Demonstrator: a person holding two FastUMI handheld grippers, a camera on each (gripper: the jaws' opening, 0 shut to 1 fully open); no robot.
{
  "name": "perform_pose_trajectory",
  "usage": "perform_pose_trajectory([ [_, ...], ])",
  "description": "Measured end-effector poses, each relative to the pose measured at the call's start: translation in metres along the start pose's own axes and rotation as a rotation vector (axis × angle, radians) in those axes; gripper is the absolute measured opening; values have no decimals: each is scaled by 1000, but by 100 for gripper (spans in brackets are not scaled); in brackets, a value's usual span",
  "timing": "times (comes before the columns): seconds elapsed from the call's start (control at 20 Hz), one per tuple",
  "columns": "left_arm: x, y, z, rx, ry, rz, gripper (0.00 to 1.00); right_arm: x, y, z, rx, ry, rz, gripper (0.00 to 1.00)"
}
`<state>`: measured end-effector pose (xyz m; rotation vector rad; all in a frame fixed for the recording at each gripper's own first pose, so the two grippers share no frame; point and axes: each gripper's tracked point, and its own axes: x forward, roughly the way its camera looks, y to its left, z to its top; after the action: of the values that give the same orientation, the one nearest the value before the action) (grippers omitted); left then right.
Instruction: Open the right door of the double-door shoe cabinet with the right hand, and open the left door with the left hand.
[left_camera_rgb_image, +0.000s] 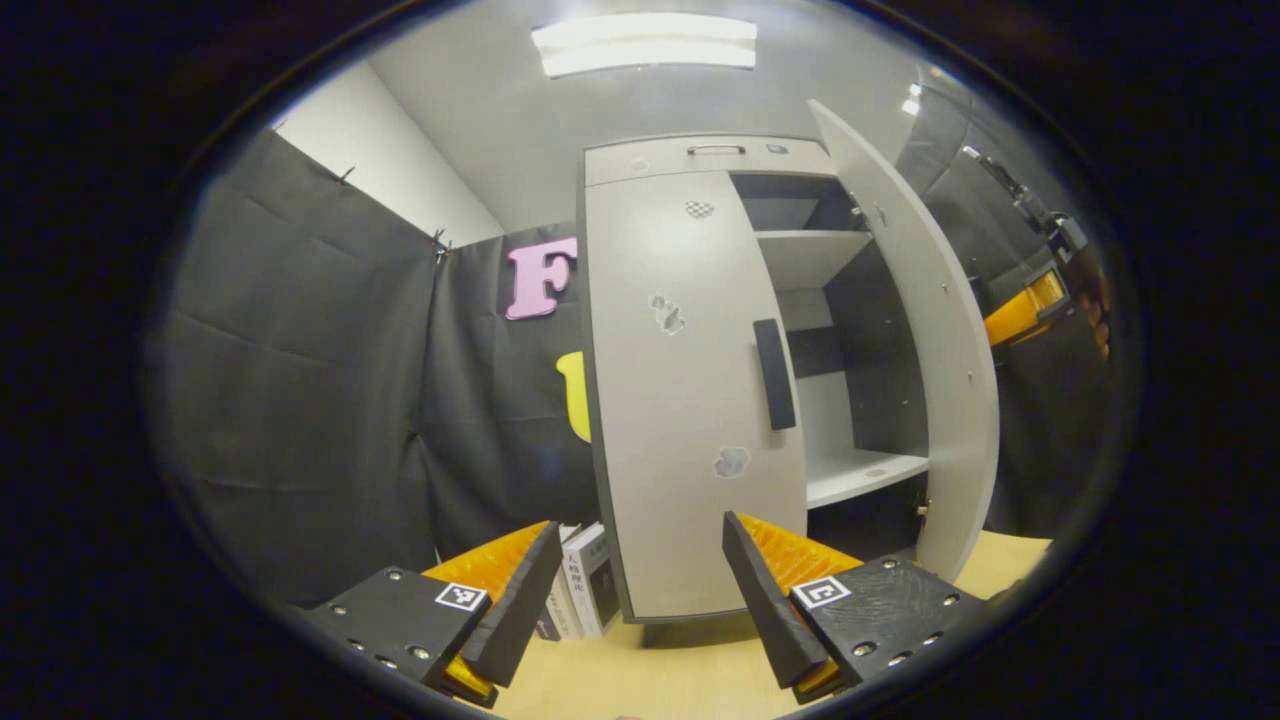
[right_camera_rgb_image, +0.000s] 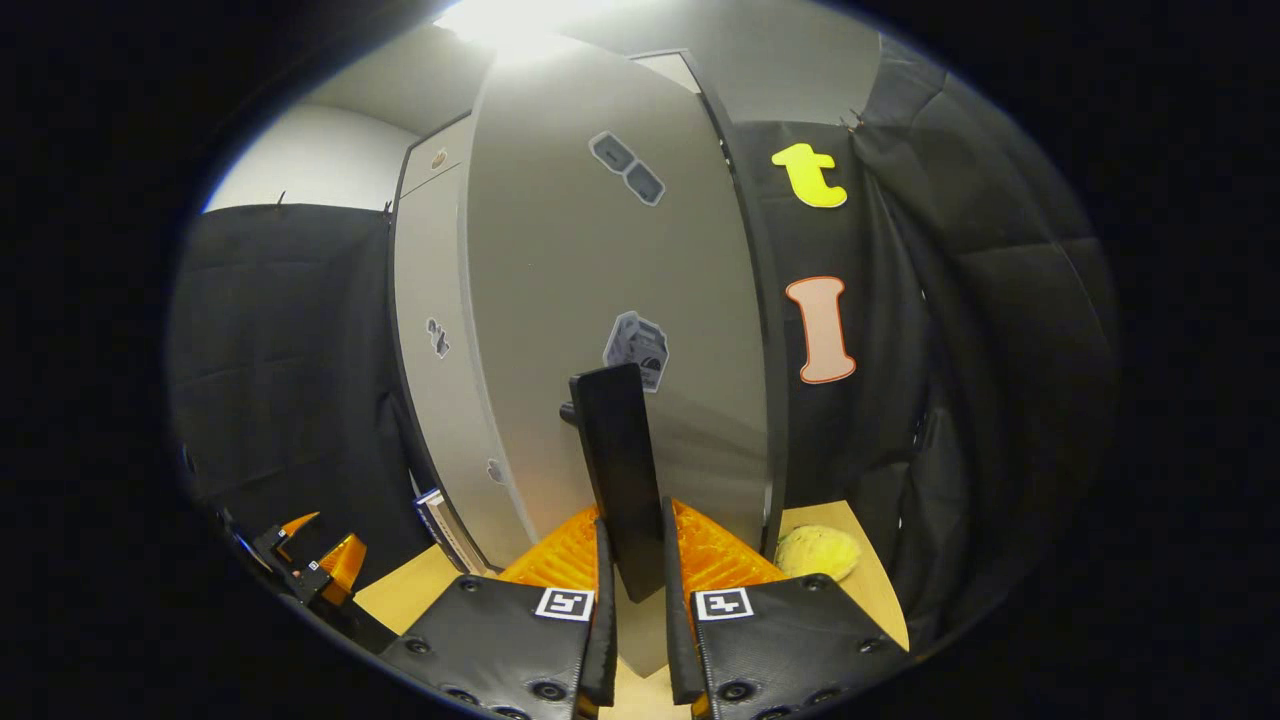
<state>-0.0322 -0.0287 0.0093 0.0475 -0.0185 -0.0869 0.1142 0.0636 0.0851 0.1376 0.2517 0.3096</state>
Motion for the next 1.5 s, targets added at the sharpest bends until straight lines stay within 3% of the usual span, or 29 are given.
perform_pose_trajectory([
  [0.7,4,-15,-4,-2,18,-45,94,-3,-17,2,12,-36,-43,22],
  [0.95,9,-24,-3,6,22,-67,94,-6,-35,1,-32,-37,-127,19],
  [1.1,10,-32,-4,5,23,-79,94,-10,-56,4,-87,-53,-217,18],
  [1.15,11,-34,-4,2,26,-84,94,-5,-66,7,-93,-70,-249,2],
  [1.2,12,-36,-5,-5,32,-90,94,-9,-75,7,-96,-77,-273,10],
  [1.35,14,-46,-5,-17,44,-121,94,-5,-55,14,9,-123,-217,9],
  [1.45,22,-59,5,-17,36,-144,94,-6,-53,21,9,-165,-202,9],
  [1.5,35,-68,11,-21,37,-160,94,-8,-56,23,-5,-183,-207,0],
])
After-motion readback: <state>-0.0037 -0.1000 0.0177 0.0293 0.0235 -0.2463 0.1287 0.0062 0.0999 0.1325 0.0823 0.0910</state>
